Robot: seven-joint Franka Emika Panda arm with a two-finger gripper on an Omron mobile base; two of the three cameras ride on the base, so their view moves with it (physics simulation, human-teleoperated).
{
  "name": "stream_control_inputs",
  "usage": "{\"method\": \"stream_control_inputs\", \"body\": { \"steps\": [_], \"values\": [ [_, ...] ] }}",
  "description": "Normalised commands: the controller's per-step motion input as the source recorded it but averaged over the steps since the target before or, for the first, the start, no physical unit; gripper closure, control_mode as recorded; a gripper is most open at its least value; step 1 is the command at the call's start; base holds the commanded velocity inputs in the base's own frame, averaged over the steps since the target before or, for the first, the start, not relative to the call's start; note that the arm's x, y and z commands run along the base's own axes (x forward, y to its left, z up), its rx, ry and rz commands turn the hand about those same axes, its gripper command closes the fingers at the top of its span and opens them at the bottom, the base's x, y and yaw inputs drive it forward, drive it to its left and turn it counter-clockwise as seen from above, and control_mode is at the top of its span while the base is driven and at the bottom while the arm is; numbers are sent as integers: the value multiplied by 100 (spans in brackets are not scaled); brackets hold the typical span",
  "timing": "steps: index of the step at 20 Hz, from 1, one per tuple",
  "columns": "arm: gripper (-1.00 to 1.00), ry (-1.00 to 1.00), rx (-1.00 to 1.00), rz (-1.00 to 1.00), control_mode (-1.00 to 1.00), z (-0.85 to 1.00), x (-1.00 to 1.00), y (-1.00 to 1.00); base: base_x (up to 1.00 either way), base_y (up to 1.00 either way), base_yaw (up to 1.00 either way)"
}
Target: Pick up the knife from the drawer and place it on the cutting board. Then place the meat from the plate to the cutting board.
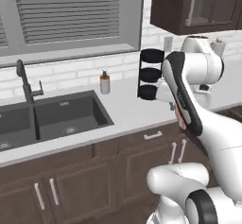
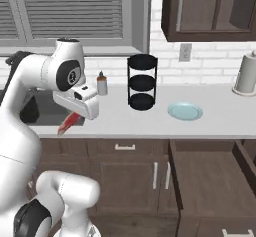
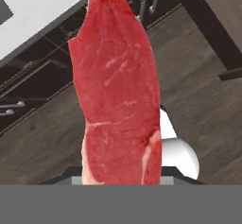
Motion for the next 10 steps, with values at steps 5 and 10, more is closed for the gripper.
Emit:
{"method": "stream_control_inputs", "body": {
  "steps": [5,10],
  "values": [
    [100,0,0,0,100,0,0,0,-69,100,29],
    [100,0,0,0,100,0,0,0,-29,100,34]
  ]
}}
